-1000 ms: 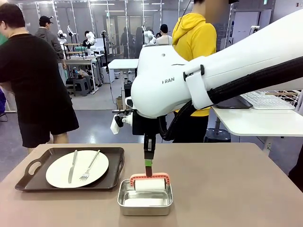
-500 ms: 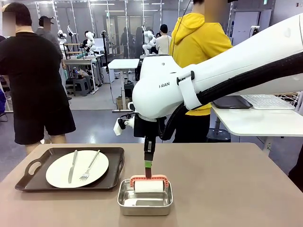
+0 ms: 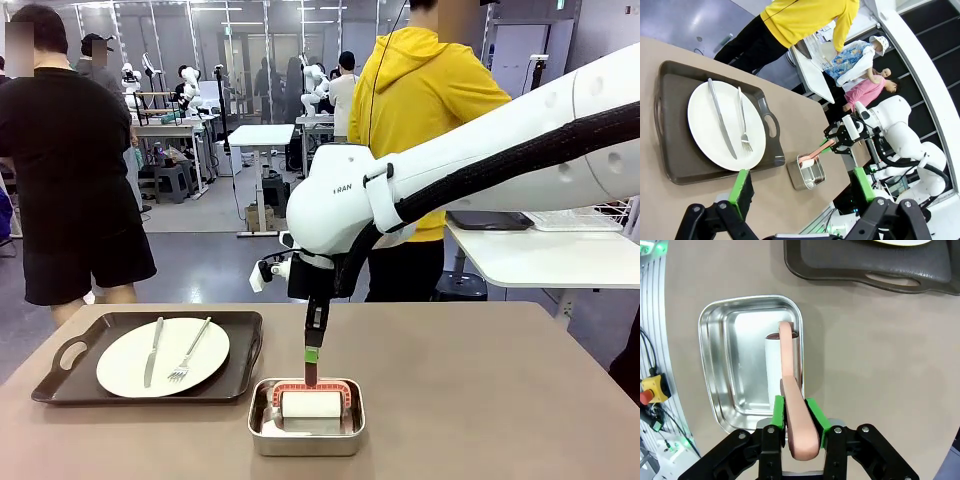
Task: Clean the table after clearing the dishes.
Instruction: Place the Lint Roller back on top of the Airtight Container.
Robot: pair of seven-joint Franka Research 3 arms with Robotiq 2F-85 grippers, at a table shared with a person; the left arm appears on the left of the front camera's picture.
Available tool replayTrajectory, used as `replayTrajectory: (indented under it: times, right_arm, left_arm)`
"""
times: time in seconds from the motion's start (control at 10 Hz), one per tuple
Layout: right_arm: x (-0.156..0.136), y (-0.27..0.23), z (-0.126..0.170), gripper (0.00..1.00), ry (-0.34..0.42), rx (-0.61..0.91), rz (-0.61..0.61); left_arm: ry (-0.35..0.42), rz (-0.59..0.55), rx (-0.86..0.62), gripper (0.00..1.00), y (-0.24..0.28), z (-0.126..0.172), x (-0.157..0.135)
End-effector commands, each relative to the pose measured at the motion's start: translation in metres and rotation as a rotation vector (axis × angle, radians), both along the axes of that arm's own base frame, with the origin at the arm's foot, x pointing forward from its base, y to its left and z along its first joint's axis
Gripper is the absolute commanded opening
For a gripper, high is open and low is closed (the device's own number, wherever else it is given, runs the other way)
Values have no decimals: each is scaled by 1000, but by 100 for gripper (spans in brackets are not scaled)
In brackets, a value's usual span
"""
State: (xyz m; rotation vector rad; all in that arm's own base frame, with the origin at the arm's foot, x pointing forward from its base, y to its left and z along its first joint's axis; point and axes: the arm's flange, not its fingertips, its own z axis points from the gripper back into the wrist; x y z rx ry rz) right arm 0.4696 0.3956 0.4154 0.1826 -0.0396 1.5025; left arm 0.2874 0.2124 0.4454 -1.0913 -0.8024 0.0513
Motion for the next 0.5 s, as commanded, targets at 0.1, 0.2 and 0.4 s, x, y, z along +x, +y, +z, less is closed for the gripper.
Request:
replayTrajectory:
  times: [0.1,0.2,0.4]
  right_arm:
    - [6,0,-4,50,-15,6,40]
    - [7,-1,-1,58,-28,0,37]
    - [10,0,4,93,-65,-9,33]
  left_arm:
    - [-20,-6,-9,100,3,2,0]
    - [-20,-6,-9,100,3,2,0]
    - [-20,-6,-9,100,3,2,0]
